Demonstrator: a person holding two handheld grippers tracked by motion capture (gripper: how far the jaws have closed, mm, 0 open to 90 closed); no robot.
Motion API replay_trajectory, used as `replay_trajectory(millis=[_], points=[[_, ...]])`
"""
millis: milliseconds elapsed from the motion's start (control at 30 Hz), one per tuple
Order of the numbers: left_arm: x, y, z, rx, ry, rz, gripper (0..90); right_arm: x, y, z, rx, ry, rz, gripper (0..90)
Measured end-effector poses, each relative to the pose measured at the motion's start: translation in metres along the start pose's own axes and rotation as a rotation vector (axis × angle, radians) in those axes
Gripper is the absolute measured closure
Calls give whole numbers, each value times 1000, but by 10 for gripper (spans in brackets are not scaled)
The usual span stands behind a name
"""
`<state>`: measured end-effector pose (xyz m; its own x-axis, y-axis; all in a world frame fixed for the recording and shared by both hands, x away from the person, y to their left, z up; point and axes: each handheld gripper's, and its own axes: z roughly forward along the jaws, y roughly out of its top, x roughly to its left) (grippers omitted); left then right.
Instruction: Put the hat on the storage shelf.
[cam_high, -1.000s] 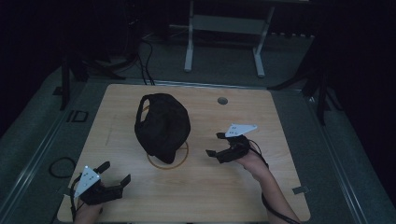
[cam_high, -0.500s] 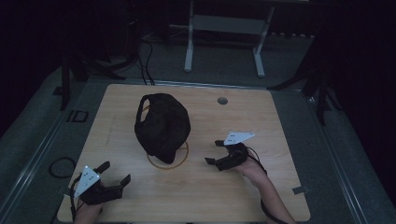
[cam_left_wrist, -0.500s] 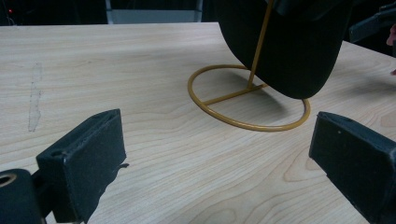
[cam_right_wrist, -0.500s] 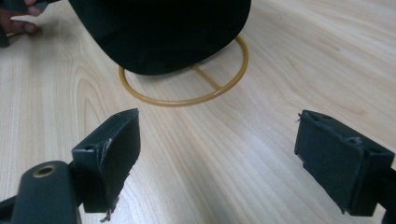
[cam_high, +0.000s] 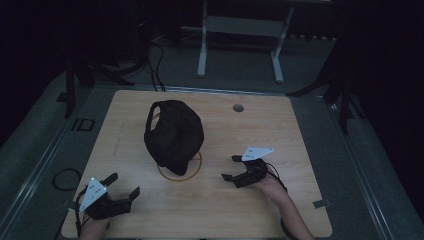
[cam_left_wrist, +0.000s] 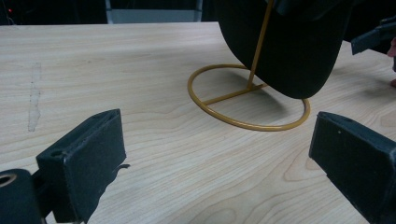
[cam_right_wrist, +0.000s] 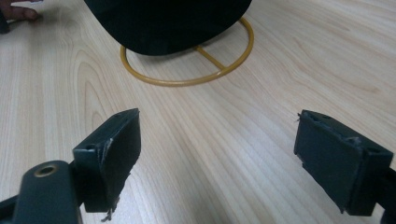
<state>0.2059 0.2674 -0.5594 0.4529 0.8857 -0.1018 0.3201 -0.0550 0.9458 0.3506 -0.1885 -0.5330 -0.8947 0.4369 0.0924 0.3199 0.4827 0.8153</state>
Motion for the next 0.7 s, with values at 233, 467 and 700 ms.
replay_trajectory(millis=[233,467,700], points=[[0,0,0,-1,0,0,40,-3,-13,-3,0,-7,24,145],[0,0,0,1,0,2,40,-6,-23,-10,-9,-23,42,146],[0,0,0,4,0,4,40,-10,-30,-15,-12,-41,54,145]])
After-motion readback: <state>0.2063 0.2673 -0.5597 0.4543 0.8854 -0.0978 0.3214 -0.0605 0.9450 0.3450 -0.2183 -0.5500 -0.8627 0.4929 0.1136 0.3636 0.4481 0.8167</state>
